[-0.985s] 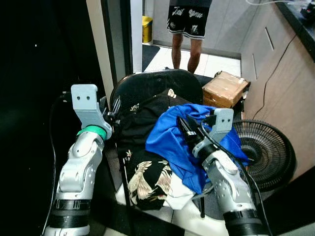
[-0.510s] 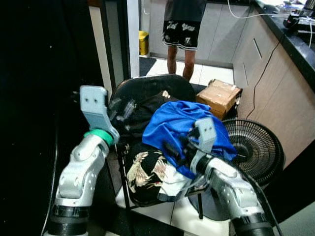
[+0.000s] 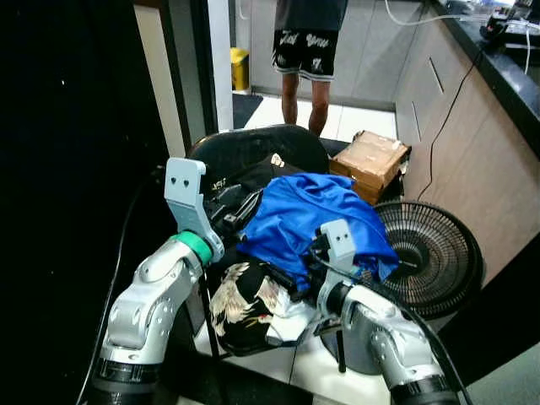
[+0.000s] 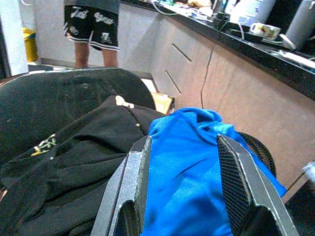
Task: Clothes washing
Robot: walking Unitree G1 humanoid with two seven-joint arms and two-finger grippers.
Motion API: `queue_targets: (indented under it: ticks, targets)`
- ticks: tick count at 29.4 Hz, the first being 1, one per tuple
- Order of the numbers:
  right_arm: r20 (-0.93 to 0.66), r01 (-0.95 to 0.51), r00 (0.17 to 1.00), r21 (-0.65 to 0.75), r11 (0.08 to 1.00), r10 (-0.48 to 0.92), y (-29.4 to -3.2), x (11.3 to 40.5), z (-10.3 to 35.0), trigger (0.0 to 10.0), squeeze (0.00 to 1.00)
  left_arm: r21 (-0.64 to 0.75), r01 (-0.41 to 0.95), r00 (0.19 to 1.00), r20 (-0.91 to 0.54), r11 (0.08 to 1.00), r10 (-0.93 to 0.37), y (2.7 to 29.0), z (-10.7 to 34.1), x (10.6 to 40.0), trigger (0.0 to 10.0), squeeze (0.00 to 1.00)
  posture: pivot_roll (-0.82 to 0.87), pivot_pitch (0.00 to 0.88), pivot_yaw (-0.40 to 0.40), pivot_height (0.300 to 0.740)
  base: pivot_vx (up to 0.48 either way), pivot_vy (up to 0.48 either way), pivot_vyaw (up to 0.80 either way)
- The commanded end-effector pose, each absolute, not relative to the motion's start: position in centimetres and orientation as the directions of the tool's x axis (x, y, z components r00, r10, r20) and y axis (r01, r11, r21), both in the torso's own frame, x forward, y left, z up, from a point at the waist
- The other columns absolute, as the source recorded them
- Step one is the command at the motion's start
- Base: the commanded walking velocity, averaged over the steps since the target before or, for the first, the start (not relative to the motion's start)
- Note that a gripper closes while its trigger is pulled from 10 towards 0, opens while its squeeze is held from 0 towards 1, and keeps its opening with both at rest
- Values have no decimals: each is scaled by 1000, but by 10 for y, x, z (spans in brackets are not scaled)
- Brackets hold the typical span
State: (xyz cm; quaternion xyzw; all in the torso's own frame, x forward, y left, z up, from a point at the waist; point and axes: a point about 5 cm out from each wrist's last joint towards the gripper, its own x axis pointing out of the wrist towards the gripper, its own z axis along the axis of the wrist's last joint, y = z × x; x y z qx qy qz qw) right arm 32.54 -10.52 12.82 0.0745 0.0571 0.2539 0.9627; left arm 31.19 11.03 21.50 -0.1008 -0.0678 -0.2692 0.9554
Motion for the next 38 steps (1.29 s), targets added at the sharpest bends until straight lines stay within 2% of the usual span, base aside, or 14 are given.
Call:
queue_targets:
  ticks: [1, 2, 5, 7, 9, 12, 14, 17, 21, 23, 24, 27, 37, 38]
  targets:
    - [71, -382, 924, 123, 916, 375, -119, 336, 153, 10000, 0, -163, 508, 857, 193, 846, -478, 114, 216, 312, 10000, 0, 109, 18, 58, 740, 0, 0, 0]
    - [190, -334, 933, 143, 932, 305, -126, 340, 172, 10000, 0, -165, 491, 866, 195, 855, -460, 116, 216, 313, 10000, 0, 109, 18, 58, 740, 0, 0, 0]
    - [282, -300, 928, 176, 938, 244, -134, 342, 190, 10000, 0, -168, 483, 871, 196, 860, -451, 118, 217, 314, 10000, 0, 109, 18, 58, 740, 0, 0, 0]
    - [420, -236, 898, 208, 949, 131, -151, 342, 218, 10000, 0, -174, 481, 872, 195, 859, -448, 119, 218, 314, 10000, 0, 112, 20, 56, 740, 0, 0, 0]
    - [420, -236, 898, 208, 949, 131, -151, 342, 218, 10000, 0, -174, 481, 872, 195, 859, -448, 119, 218, 314, 10000, 0, 112, 20, 56, 740, 0, 0, 0]
    - [468, -114, 884, 213, 970, 1, -169, 348, 231, 10000, 0, -179, 482, 872, 190, 858, -450, 120, 216, 313, 10000, 0, 106, 27, 58, 740, 0, 0, 0]
    - [429, -64, 903, 219, 974, -37, -174, 355, 226, 10000, 0, -182, 484, 872, 185, 856, -453, 119, 215, 313, 10000, 0, 106, 27, 58, 740, 0, 0, 0]
    - [214, -59, 977, 226, 972, 10, -167, 373, 196, 10000, 0, -180, 490, 869, 180, 853, -461, 117, 215, 312, 10000, 0, 109, 38, 57, 740, 0, 0, 0]
    - [31, -121, 993, 185, 975, 117, -150, 376, 169, 10000, 0, -181, 491, 869, 178, 852, -462, 117, 215, 311, 10000, 0, 110, 42, 56, 740, 0, 0, 0]
    - [31, -121, 993, 185, 975, 117, -150, 376, 169, 10000, 0, -181, 491, 869, 178, 852, -462, 117, 215, 311, 10000, 0, 110, 42, 56, 740, 0, 0, 0]
    - [-65, -189, 978, 156, 970, 201, -139, 373, 154, 10000, 0, -181, 492, 868, 177, 852, -464, 117, 215, 311, 10000, 0, 115, 46, 55, 740, 0, 0, 0]
    - [-122, -251, 954, 184, 950, 275, -128, 367, 140, 10000, 0, -179, 495, 866, 176, 850, -468, 116, 215, 310, 10000, 0, 120, 48, 56, 740, 0, 0, 0]
    - [-187, -288, 927, 199, 937, 325, -121, 365, 128, 10000, 0, -176, 506, 861, 170, 845, -480, 115, 214, 309, 10000, 0, 119, 38, 61, 740, 0, 0, 0]
    - [-227, -296, 913, 200, 934, 338, -120, 364, 122, 3647, 0, -174, 509, 859, 169, 843, -483, 114, 214, 309, 10000, 0, 119, 38, 61, 740, 0, 0, 0]
